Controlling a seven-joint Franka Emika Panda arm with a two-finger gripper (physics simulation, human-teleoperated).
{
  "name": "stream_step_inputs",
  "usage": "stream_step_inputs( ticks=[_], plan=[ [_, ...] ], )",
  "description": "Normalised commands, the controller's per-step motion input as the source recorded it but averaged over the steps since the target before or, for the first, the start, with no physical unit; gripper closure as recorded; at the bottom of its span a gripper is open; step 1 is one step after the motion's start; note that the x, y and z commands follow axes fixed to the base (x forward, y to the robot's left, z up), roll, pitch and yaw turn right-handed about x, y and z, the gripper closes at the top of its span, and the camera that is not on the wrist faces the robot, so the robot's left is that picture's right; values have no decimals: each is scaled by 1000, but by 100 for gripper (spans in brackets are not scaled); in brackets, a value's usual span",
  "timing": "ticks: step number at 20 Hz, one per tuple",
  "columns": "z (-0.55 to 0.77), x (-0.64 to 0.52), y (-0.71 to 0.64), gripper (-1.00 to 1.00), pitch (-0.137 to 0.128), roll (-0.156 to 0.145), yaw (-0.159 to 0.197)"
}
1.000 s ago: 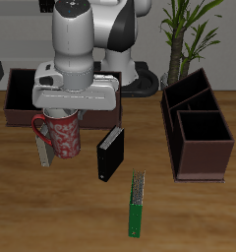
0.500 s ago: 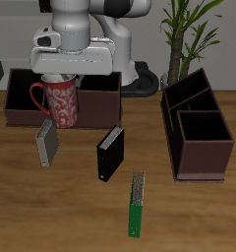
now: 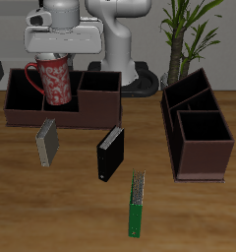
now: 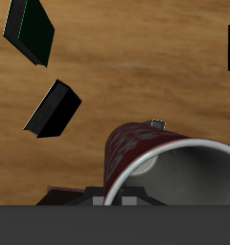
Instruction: Place the red mug into the back desk caddy's left compartment
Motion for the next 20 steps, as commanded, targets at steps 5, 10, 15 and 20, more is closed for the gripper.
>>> stream_step_inputs(
  ticks=[5,10,15,20],
  plan=[
    [-61,-539,-259,100,20,-22,-39],
    [-137,-492,-298,100,45,-56,-38],
    [-100,-416,-193,100,11,-19,-25],
    [-22,-441,-171,100,-1,-9,-3]
  ],
)
